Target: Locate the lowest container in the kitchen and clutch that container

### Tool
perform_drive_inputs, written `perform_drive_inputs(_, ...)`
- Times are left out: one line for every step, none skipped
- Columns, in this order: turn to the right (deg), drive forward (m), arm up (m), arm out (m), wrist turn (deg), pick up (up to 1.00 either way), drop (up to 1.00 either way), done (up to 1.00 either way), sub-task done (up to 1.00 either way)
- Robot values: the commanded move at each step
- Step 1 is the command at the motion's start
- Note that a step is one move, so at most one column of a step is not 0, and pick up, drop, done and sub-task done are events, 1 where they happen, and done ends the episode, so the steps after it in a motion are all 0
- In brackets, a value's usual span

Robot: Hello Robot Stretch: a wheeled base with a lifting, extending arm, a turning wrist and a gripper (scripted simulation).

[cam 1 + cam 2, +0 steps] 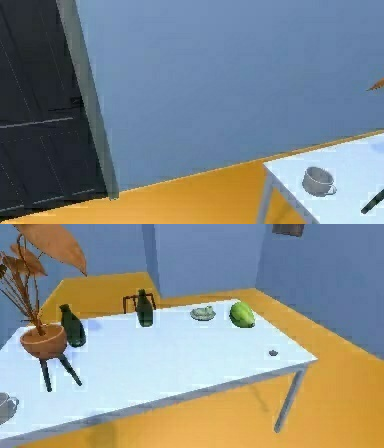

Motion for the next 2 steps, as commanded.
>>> perform_drive_inputs(-45.0, 0.00, 0.00, 0.00, 0.0, 0.00, 0.00, 0.00, 0.00)
perform_drive_inputs(0.0, 0.00, 0.50, 0.00, 0.0, 0.00, 0.00, 0.00, 0.00)
